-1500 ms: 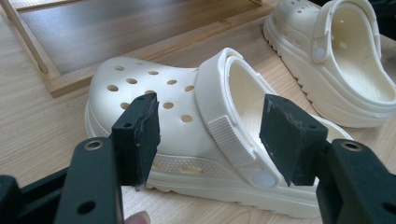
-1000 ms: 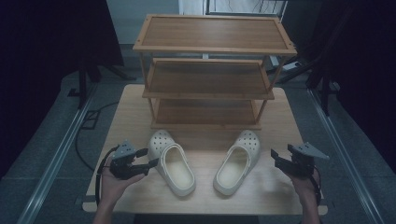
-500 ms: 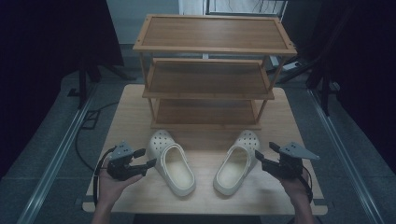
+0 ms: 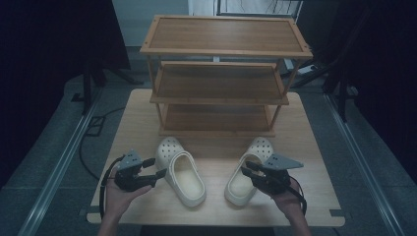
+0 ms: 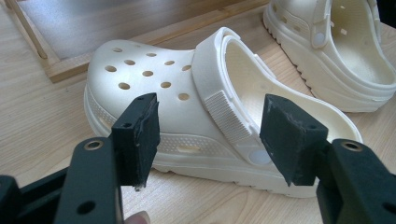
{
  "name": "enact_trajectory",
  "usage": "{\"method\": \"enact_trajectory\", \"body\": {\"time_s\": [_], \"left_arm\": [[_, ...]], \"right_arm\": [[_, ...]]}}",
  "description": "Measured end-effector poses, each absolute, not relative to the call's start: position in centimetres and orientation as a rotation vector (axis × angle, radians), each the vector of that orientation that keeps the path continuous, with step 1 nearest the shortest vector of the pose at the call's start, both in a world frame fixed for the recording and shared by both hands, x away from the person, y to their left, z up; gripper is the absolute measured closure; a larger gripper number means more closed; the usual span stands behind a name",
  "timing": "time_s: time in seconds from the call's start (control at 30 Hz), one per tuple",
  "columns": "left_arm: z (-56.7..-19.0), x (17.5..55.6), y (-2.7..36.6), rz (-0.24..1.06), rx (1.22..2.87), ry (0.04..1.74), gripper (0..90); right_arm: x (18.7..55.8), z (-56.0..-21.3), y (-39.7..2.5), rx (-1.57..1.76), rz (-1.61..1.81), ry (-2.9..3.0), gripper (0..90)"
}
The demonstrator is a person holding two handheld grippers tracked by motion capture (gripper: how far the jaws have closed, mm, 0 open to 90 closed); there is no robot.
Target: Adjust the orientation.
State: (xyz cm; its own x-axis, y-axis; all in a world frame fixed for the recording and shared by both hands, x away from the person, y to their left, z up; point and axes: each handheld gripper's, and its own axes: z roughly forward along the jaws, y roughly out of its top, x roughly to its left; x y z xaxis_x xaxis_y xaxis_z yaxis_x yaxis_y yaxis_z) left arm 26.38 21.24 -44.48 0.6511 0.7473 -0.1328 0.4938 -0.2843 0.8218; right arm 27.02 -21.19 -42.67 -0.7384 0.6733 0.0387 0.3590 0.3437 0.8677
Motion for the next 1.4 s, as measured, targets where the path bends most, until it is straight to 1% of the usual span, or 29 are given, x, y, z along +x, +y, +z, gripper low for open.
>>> {"method": "enact_trajectory", "body": {"time_s": [0.17,0.23,0.27,0.4,0.6,0.93,1.13,1.4], "left_arm": [[-44.4,26.3,21.3,0.349,1.944,0.971,37.9],[-44.4,26.3,21.4,0.348,1.944,0.972,37.9],[-44.4,26.4,21.4,0.347,1.945,0.975,37.8],[-44.5,26.4,21.4,0.346,1.946,0.976,37.8],[-44.4,26.3,21.3,0.346,1.942,0.969,37.8],[-44.2,26.2,21.5,0.344,1.935,0.967,37.8],[-44.1,26.2,21.7,0.338,1.923,0.963,37.8],[-44.0,26.1,22.1,0.346,1.913,0.970,37.7]], "right_arm": [[26.8,-43.3,-19.3,0.875,1.355,2.359,83.2],[26.7,-43.5,-18.7,0.858,1.350,2.381,84.2],[26.5,-44.0,-17.3,0.813,1.329,2.429,85.8],[26.2,-45.1,-15.2,0.779,1.301,2.489,87.8],[26.1,-46.5,-13.1,0.784,1.257,2.546,88.7],[25.6,-47.9,-10.7,0.717,1.165,2.595,88.1],[25.4,-47.9,-10.6,0.684,1.159,2.595,90.0],[24.7,-48.1,-9.5,0.613,1.213,2.639,90.0]]}}
